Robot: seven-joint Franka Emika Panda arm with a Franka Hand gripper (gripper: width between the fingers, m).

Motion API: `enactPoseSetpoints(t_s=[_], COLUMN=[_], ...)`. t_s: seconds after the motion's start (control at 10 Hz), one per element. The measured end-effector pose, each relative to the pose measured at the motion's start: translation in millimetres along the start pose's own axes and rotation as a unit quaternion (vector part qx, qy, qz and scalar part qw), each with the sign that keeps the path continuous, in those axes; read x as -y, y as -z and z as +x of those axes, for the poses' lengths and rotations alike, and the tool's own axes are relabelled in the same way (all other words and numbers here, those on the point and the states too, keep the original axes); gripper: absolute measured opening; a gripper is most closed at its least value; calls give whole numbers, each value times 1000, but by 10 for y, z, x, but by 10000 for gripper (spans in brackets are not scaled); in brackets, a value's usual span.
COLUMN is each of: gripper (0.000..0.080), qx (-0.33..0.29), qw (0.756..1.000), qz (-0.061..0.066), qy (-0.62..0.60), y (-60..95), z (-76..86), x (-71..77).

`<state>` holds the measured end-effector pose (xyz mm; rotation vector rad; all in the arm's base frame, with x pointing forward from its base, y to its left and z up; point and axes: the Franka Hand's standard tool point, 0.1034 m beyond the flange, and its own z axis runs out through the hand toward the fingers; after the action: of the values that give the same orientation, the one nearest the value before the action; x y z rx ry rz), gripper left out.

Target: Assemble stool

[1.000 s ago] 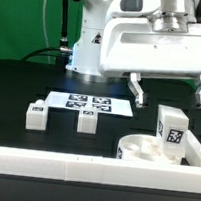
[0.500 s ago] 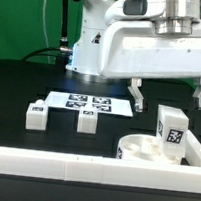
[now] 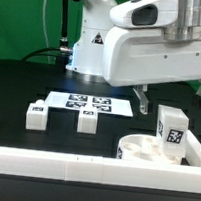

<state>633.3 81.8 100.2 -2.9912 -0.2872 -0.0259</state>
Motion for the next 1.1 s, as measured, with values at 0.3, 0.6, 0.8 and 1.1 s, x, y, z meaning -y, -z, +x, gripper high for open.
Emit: enactPoseSetpoints(t_s=[0.3, 0.6, 0.8, 1.1], gripper=[649, 649, 649, 649], qx=[-4, 2, 3, 8], qw=[1000, 977, 959, 926], qz=[0, -14, -19, -23], qy=[27, 213, 281, 376], y=[-7, -19, -22, -27], z=[9, 49, 70, 63], x=[22, 1, -19, -57])
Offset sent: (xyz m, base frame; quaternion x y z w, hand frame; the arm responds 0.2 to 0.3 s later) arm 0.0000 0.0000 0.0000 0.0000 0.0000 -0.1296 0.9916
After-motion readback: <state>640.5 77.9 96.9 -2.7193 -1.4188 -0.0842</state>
